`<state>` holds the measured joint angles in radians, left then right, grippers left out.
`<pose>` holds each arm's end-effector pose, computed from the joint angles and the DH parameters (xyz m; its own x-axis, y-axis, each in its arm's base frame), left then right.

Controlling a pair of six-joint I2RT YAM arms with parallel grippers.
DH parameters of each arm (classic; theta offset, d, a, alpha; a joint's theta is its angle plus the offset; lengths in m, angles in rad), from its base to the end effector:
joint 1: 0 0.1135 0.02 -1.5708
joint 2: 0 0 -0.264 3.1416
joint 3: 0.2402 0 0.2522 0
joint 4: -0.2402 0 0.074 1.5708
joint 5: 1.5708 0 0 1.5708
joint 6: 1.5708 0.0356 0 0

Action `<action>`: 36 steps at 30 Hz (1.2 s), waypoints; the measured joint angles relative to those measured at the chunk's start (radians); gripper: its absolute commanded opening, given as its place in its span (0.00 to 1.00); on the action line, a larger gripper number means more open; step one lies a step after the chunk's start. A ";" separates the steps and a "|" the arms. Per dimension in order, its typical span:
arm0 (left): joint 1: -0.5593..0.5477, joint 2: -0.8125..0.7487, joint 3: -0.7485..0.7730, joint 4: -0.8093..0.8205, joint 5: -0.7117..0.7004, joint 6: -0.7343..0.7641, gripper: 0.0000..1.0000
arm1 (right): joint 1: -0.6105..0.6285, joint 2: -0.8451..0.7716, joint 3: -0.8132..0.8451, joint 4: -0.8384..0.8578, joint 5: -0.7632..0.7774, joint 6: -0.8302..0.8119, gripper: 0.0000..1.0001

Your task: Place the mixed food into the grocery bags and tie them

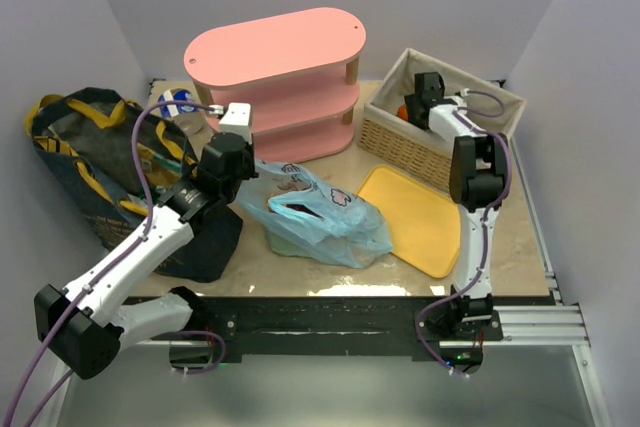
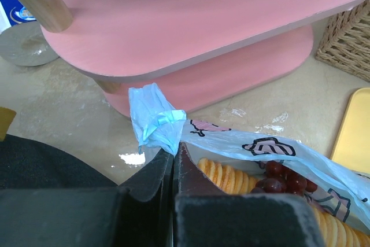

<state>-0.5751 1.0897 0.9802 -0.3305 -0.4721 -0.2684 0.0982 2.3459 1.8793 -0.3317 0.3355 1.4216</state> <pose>0.2132 -0.1189 0.3354 -0.3815 -0.0341 -0.9237 0.0394 0.9978 -0.0532 0.5242 0.0399 0.1684 0.0287 0.9411 -0.3369 0.7250 0.2125 0.6551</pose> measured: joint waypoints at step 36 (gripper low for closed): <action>0.004 -0.346 -0.168 0.158 0.288 0.110 0.00 | 0.853 -1.027 -0.644 0.379 -0.553 -1.149 0.00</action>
<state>-0.5713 0.7437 0.8120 -0.1730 -0.1841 -0.1581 0.9516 1.3193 1.2354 0.0475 -0.2173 0.2729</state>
